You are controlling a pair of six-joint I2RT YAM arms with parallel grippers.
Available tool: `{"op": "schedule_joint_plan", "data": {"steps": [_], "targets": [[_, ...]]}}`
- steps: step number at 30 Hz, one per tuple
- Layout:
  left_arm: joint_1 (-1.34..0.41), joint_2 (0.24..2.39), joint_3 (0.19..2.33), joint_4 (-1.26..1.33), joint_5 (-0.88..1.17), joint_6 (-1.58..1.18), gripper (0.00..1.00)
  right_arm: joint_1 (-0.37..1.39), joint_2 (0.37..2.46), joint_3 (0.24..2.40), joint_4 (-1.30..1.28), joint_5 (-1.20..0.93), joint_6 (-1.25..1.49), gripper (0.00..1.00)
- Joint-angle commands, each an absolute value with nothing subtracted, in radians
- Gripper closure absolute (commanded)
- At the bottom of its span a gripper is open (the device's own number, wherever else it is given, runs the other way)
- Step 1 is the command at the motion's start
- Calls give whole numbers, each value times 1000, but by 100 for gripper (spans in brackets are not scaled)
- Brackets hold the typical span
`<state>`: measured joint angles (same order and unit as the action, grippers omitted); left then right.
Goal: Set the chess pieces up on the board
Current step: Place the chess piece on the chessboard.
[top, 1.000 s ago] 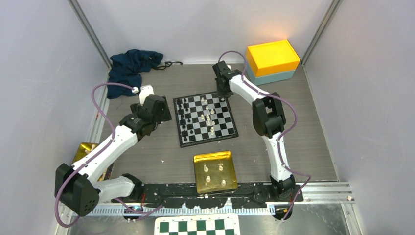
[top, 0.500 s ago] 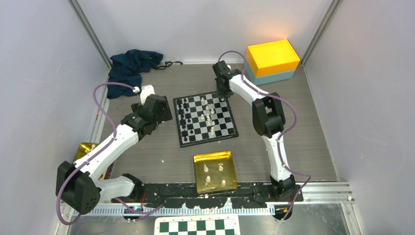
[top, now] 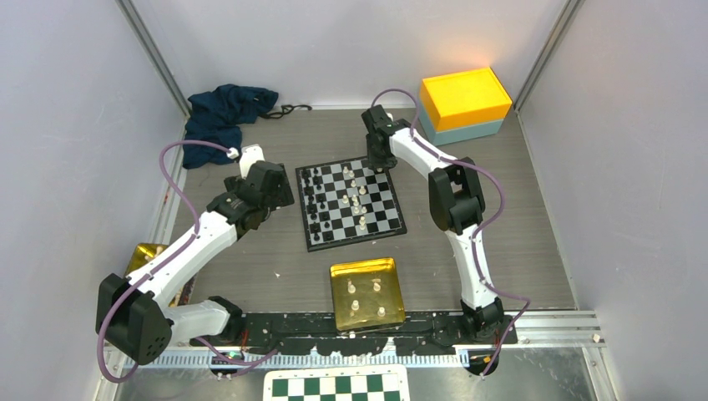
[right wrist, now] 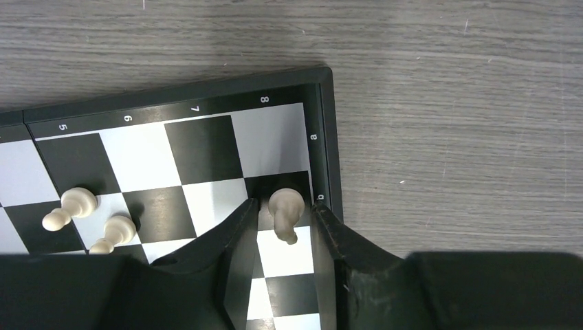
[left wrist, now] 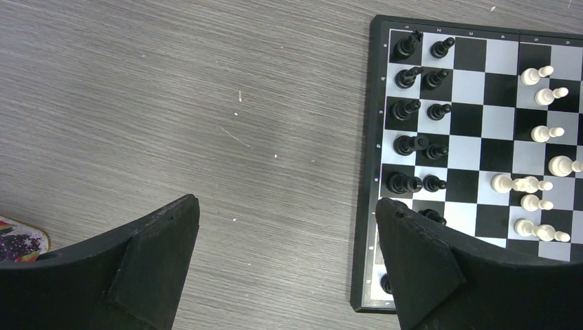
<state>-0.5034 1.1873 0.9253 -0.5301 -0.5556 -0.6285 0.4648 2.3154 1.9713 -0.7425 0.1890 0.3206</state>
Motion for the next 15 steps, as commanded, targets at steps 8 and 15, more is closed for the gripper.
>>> {"op": "schedule_joint_plan", "data": {"steps": [8, 15], "targets": [[-497, 1183, 929, -504, -571, -644, 0, 471, 2291, 2006, -746, 187, 317, 57], [-496, 1182, 932, -505, -574, -644, 0, 473, 2265, 2004, -745, 201, 315, 56]]}}
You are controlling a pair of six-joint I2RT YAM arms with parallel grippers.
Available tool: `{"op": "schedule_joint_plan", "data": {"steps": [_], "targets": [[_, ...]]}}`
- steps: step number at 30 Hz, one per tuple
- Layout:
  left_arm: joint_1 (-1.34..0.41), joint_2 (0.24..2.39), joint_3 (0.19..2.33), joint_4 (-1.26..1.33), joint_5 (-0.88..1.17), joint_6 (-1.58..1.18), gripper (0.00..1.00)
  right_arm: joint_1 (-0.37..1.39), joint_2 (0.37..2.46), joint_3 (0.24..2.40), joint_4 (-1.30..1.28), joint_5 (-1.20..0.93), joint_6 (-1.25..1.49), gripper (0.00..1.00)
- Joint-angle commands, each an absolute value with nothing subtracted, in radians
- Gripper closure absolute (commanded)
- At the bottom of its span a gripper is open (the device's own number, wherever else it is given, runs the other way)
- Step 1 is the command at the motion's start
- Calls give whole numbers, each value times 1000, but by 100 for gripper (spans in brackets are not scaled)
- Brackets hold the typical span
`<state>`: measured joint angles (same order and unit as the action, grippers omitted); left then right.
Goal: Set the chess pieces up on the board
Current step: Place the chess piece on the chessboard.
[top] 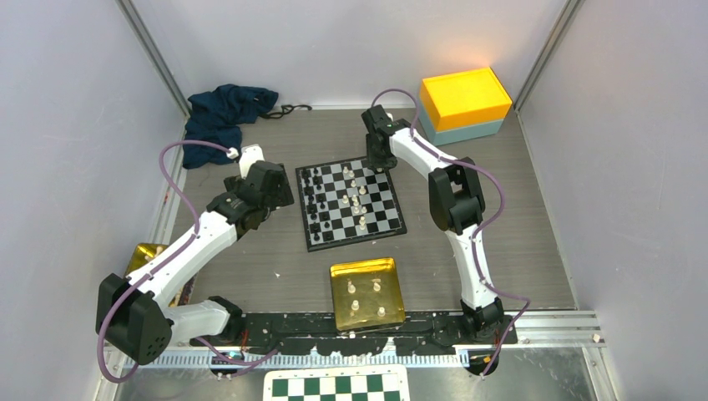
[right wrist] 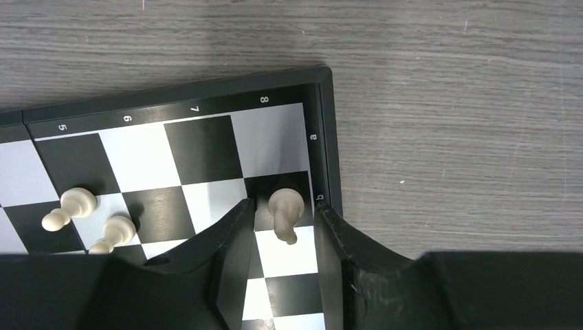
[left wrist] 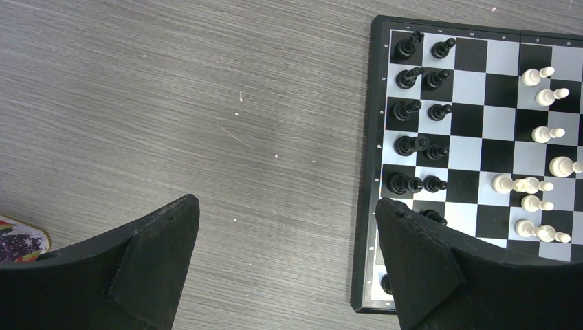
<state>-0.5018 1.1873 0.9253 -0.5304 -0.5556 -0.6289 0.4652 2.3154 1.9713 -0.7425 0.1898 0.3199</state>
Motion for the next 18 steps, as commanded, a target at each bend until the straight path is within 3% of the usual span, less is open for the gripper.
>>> {"op": "schedule_joint_plan", "data": {"steps": [1, 18], "targets": [[-495, 1181, 933, -505, -574, -644, 0, 472, 2260, 2001, -744, 202, 314, 56], [-495, 1158, 942, -515, -575, -641, 0, 485, 2117, 1903, -746, 242, 318, 54]]}}
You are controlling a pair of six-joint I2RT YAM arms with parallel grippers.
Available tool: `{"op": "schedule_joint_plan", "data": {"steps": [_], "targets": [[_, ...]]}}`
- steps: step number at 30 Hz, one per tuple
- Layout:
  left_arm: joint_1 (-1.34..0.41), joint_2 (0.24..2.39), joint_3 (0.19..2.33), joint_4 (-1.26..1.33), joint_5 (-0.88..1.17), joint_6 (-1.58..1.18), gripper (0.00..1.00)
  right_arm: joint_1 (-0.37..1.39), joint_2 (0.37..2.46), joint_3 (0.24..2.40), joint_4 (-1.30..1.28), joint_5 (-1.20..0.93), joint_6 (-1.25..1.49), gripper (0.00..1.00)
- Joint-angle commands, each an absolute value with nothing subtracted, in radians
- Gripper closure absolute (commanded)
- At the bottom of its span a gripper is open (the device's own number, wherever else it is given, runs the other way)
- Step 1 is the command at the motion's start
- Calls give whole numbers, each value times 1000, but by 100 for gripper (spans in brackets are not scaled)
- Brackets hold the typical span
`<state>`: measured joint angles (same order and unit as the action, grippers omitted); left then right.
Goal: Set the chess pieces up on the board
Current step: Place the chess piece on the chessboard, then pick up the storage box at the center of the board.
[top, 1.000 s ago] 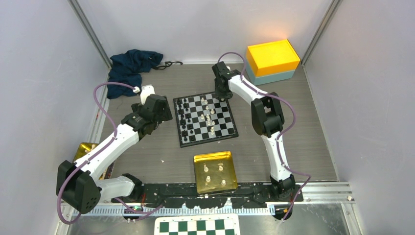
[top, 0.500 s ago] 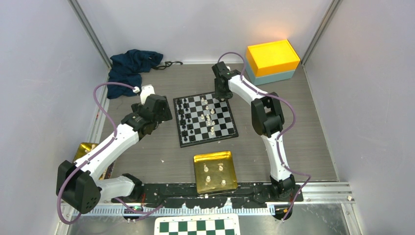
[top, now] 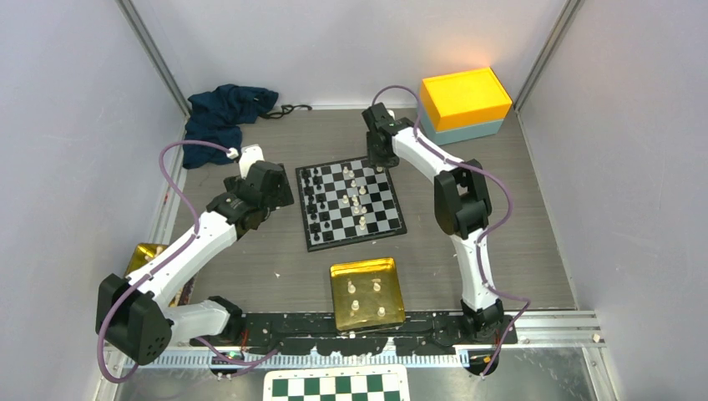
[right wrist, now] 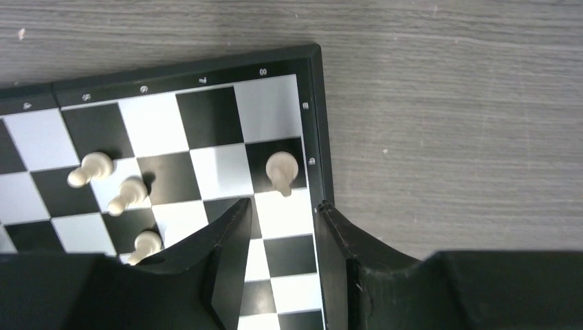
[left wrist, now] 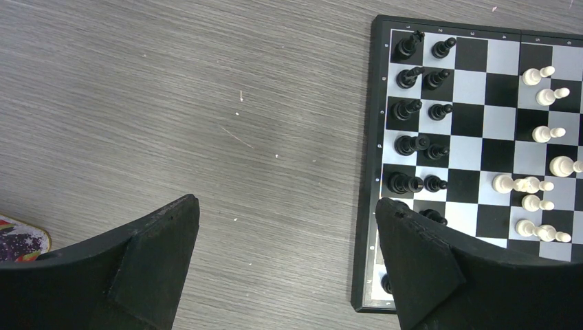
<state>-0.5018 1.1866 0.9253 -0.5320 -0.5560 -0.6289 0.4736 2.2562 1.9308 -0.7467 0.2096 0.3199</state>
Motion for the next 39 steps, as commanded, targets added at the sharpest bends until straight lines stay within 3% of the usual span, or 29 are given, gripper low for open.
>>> {"op": "schedule_joint_plan", "data": {"steps": [1, 25, 39], "targets": [[-495, 1155, 943, -513, -575, -639, 0, 485, 2098, 1890, -746, 245, 320, 54], [-495, 1071, 885, -520, -540, -646, 0, 688, 1354, 1162, -822, 208, 553, 53], [-495, 1065, 885, -532, -532, -648, 0, 844, 1282, 987, -824, 202, 683, 54]]}}
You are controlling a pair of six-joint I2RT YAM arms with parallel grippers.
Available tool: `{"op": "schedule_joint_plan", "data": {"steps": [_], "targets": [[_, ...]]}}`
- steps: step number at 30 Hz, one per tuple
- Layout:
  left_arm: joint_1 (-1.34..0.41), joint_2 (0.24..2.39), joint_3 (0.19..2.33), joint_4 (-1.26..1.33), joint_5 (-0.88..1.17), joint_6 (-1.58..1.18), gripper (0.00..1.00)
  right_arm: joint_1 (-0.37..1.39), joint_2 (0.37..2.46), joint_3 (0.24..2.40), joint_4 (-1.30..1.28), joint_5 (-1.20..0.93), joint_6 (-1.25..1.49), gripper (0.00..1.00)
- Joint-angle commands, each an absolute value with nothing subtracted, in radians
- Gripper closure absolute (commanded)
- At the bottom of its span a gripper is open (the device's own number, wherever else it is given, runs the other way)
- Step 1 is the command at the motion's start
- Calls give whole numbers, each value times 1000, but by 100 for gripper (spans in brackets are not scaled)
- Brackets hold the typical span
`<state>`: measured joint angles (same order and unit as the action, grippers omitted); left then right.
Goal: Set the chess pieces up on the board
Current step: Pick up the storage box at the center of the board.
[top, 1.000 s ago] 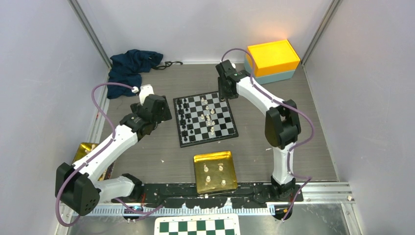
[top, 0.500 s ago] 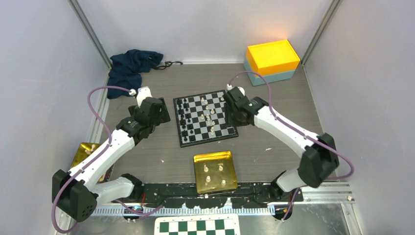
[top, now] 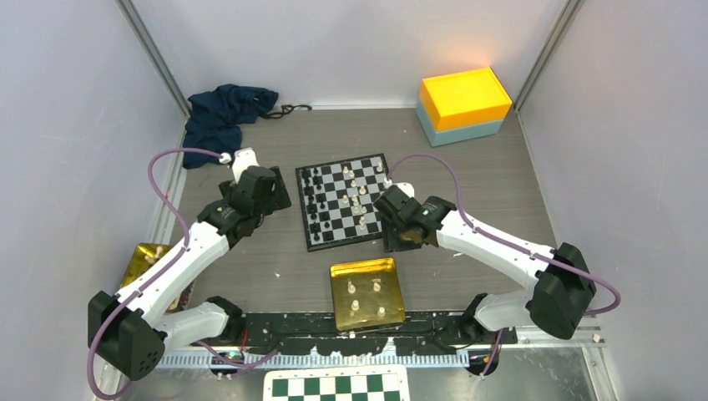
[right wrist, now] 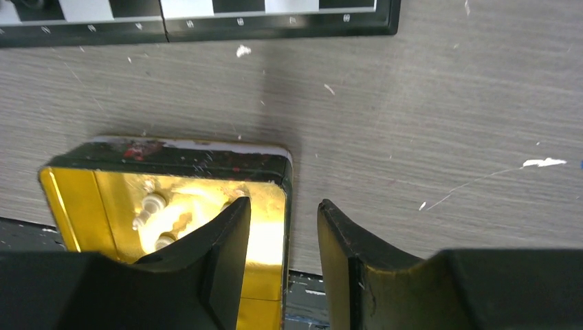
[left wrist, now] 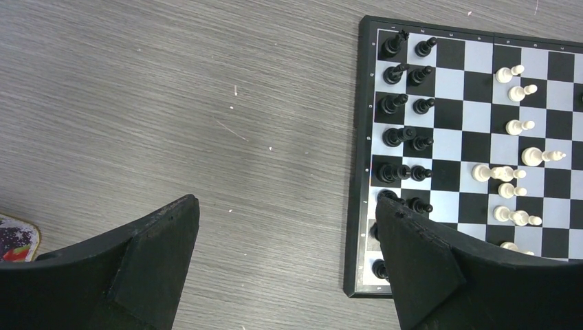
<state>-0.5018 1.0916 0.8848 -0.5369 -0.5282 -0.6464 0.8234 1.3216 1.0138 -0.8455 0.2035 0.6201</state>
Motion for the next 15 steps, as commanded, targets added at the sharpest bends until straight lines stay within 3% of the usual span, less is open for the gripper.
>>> {"op": "schedule_joint_plan", "data": {"steps": [1, 15], "targets": [[-495, 1064, 885, -534, -532, -647, 0, 851, 1279, 977, -820, 201, 691, 54], [-495, 1074, 887, -543, -529, -640, 0, 903, 1275, 874, -769, 187, 757, 54]]}}
